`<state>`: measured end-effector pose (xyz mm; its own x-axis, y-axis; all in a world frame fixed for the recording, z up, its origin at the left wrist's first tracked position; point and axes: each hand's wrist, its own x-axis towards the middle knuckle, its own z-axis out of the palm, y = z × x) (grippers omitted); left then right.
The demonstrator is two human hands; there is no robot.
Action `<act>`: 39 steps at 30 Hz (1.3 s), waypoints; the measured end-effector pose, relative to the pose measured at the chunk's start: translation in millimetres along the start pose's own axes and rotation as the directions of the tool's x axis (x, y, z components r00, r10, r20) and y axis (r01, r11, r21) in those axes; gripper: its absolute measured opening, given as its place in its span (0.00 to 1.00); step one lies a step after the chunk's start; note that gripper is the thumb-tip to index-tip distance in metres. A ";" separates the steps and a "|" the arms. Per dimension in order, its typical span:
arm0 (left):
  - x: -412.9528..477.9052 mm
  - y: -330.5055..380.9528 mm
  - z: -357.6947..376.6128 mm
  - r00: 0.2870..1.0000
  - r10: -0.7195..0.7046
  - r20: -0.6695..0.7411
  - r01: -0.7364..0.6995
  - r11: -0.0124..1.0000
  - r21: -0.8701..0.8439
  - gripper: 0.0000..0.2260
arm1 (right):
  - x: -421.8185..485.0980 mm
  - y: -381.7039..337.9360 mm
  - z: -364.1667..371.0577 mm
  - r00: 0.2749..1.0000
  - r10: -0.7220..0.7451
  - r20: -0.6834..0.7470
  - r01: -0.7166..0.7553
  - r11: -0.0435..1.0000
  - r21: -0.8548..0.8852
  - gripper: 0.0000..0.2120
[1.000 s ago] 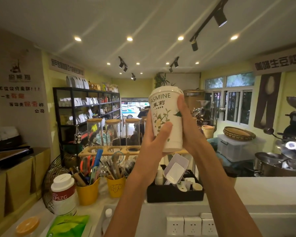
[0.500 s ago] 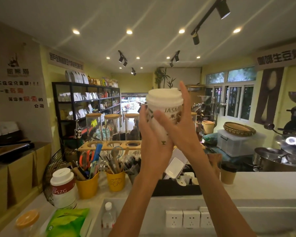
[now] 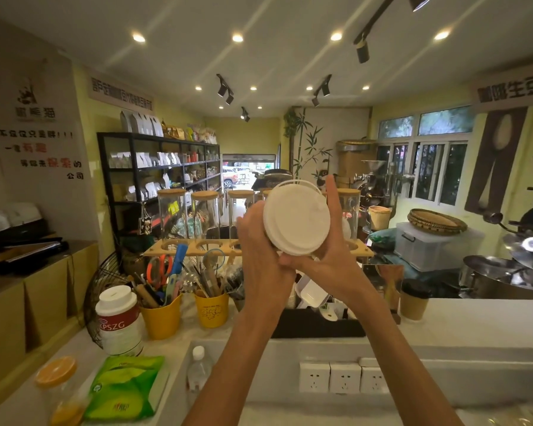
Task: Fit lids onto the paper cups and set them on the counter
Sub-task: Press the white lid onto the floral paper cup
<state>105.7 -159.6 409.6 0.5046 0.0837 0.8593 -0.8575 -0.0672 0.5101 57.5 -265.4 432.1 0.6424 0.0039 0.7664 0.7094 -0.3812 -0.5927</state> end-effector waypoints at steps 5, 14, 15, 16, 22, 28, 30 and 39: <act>6.8 -3.8 -3.0 0.997 0.070 0.017 -0.072 0.987 0.146 0.38 | -10.5 -0.7 -2.0 0.999 0.031 0.038 -0.032 0.999 0.025 0.57; 0.5 -17.6 -14.1 1.000 -0.021 0.006 0.022 0.985 -0.173 0.39 | -11.8 -36.9 -0.2 0.929 -0.334 -0.161 0.246 0.880 -0.407 0.27; 1.6 -15.2 -13.8 1.000 0.019 -0.019 -0.022 0.988 -0.151 0.37 | -11.5 -38.1 -2.9 0.925 -0.354 -0.139 0.266 0.863 -0.430 0.27; 2.5 -11.5 -14.1 0.998 0.042 -0.049 -0.048 0.991 -0.128 0.36 | -11.3 -37.8 -5.6 0.928 -0.355 -0.109 0.276 0.856 -0.438 0.27; -2.6 5.9 -12.5 0.995 0.051 -0.084 -0.036 0.985 0.166 0.34 | -11.2 -29.3 -7.0 0.833 -0.526 -0.172 0.319 0.710 -0.628 0.17; -20.1 13.0 1.2 0.974 -0.215 0.070 0.225 0.956 -0.189 0.38 | -6.5 -49.5 -2.4 0.722 -0.471 -0.506 0.236 0.856 -0.460 0.11; -19.9 12.6 5.5 0.966 -0.250 0.062 0.258 0.941 -0.219 0.34 | -5.6 -54.5 -0.7 0.735 -0.439 -0.517 0.220 0.875 -0.430 0.10; -14.3 23.4 -0.8 0.982 -0.181 0.053 0.189 0.947 -0.260 0.28 | -5.7 -61.4 0.7 0.736 -0.382 -0.559 0.225 0.917 -0.330 0.11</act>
<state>78.3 -161.6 409.2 0.6563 0.0417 0.7534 -0.7428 0.2110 0.6354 10.5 -241.3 464.0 0.0393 -0.3681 0.9289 0.6993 -0.6539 -0.2887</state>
